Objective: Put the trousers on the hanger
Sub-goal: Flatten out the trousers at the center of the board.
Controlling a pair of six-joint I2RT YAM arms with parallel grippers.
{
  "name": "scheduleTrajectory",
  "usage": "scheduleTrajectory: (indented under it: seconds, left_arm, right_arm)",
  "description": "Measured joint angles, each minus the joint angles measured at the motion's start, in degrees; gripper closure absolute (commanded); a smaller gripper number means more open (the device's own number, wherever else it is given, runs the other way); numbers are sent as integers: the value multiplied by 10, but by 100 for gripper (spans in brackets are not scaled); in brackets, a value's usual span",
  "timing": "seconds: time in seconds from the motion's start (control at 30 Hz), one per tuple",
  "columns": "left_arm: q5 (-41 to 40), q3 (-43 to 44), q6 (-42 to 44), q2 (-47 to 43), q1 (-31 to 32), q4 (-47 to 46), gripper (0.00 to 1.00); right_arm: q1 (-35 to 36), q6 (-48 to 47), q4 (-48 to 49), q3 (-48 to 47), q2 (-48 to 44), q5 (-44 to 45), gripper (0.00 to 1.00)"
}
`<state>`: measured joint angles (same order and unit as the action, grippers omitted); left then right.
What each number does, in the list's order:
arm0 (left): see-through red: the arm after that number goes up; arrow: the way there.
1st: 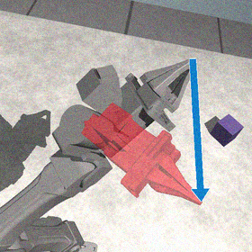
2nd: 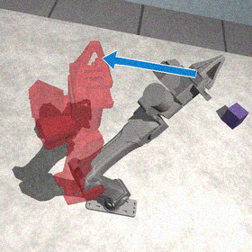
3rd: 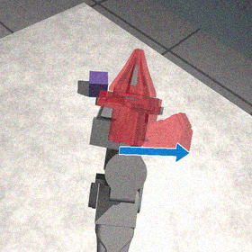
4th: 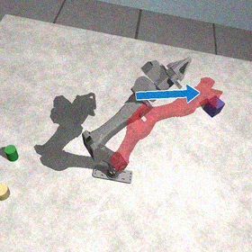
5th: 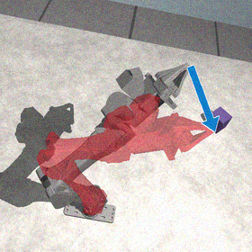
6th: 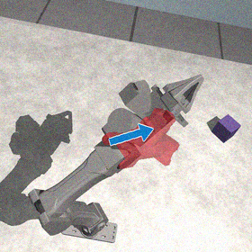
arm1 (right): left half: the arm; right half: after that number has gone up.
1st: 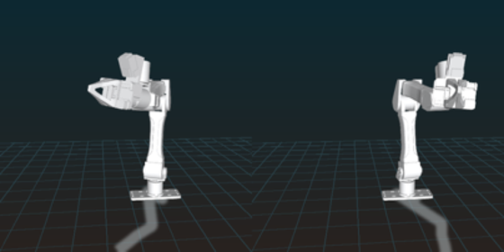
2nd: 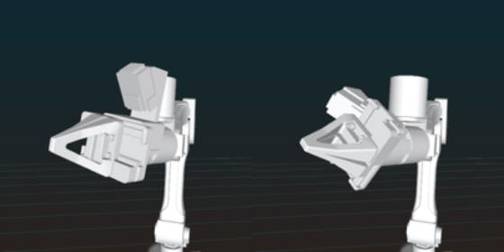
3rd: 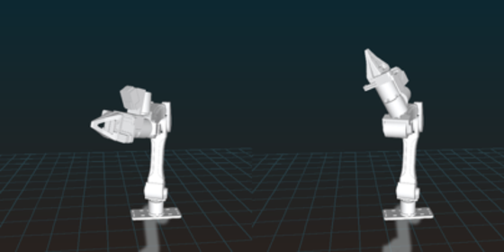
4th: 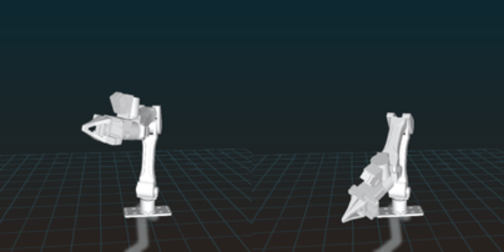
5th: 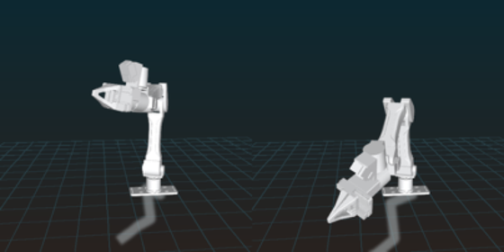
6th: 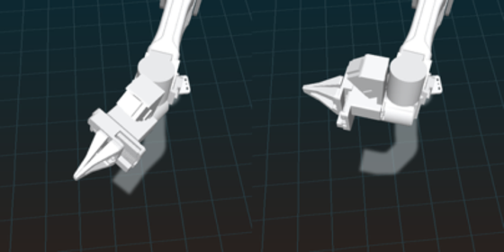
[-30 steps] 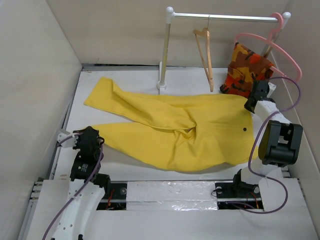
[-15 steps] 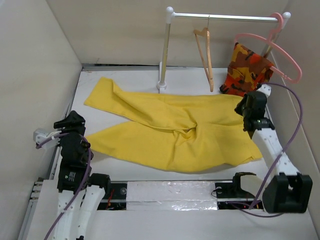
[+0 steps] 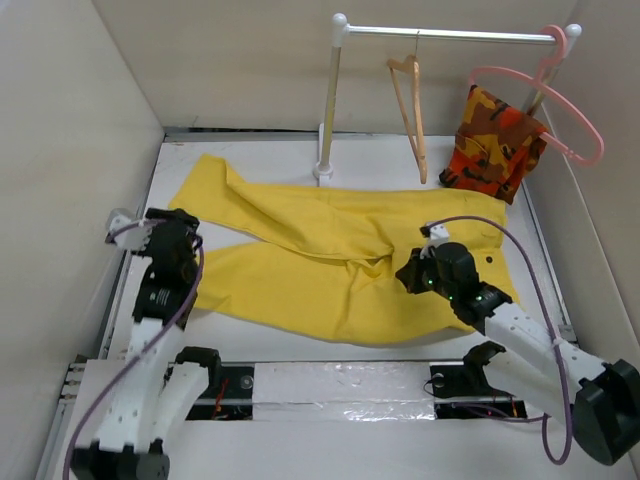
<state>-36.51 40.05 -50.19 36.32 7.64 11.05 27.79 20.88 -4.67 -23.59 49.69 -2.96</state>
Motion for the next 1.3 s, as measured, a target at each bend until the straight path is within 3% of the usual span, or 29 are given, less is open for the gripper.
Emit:
scheduleTrajectory:
  seconds: [0.23,0.53,0.73,0.9,1.0,1.03,1.1,1.3]
  left_arm:
    - [64,117,4,330,-33,-34,53]
    - [208,277,30,598,-194,-61,51]
    - [257,340,65,732,-208,-44,49]
    - [267,386,73,789,-204,-35,52]
    - [264,413,75,811,-205,-32,72]
    - [262,422,76,819,-207,-31,85]
    - [258,433,75,831,-209,-31,97]
    - [243,436,73,836,-221,-32,100]
  right_arm:
    - [143,-38,6,-15,15,30,100]
    - [165,-67,-9,-15,-70,66,100]
    - [170,-83,-12,-15,-64,66,100]
    - [173,-87,-14,-15,-40,65,100]
    - [173,-89,-15,-15,-31,64,100]
    - [173,-89,-16,-15,-29,64,100]
    - [173,-90,-20,-17,-27,68,100]
    - [168,-94,-30,-30,-15,90,100]
